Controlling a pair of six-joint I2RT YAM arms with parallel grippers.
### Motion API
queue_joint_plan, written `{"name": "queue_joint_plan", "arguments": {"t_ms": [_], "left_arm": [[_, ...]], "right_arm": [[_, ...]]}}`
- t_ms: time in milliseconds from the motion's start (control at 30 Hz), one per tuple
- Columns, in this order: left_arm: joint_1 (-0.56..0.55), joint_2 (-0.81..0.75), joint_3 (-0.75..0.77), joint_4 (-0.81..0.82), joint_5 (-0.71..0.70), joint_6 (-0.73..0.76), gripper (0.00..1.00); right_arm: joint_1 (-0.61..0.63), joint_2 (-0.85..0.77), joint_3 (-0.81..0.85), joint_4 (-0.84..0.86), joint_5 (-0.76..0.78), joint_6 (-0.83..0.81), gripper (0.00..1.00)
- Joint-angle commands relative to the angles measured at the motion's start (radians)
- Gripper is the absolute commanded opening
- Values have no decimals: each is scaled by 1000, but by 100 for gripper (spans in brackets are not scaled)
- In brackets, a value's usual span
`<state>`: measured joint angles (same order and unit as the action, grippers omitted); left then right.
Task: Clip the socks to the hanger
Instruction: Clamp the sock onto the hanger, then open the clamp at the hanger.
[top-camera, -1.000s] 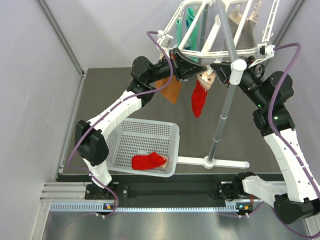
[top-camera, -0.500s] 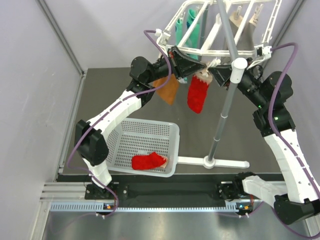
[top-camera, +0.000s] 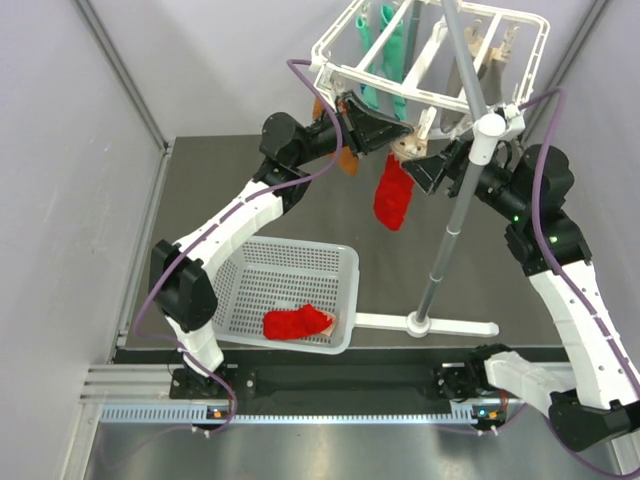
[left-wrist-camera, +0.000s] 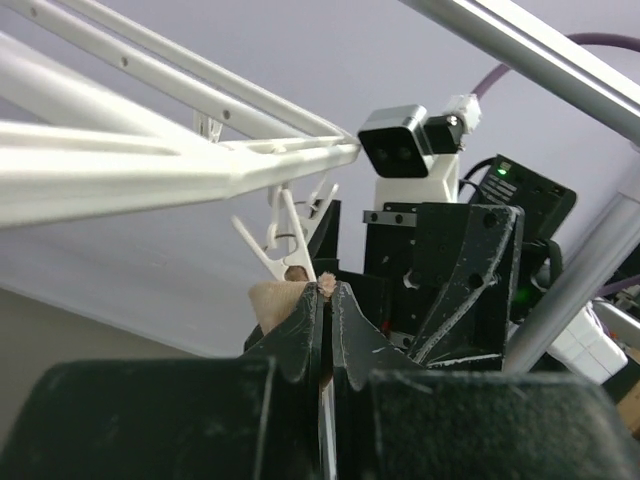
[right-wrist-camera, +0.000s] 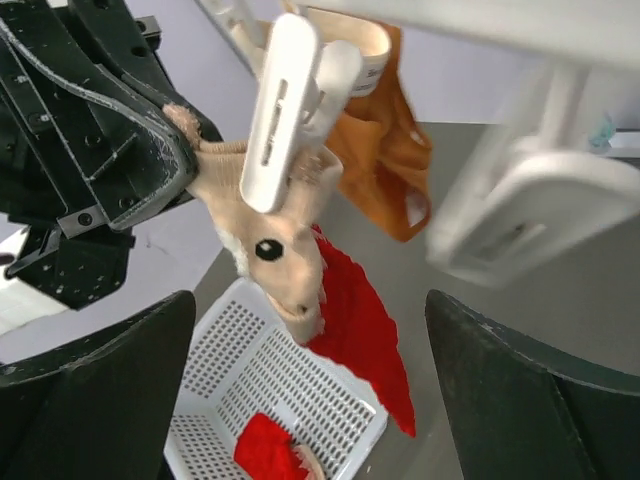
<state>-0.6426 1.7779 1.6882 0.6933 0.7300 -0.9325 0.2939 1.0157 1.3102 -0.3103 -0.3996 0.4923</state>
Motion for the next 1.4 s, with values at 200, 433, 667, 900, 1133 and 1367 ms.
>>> {"name": "queue_joint_plan", "arguments": {"t_ms": [200,433,667,900,1133,1367], "left_arm": [[23,-75,-10,-158,-148,80,0],[55,-123,-35,-230,-195,115,0],[84,-126,5,-262,-167,124,0],[115,-140,5,-271,-147,115,0],[132,-140,11,-267,-127,106,0],[135,-140,8,-245,-107,83,0]], "right_arm": [[8,-129,93,-223,306,-104,100],[10,-134,195,-299,432,-198,81],[10,-89,236,-204,328,-218,54],[11,-20,261,-96,254,-167,46],[11,6,213,77,96,-100,55],[10,15,175,212,44,-87,71]]}}
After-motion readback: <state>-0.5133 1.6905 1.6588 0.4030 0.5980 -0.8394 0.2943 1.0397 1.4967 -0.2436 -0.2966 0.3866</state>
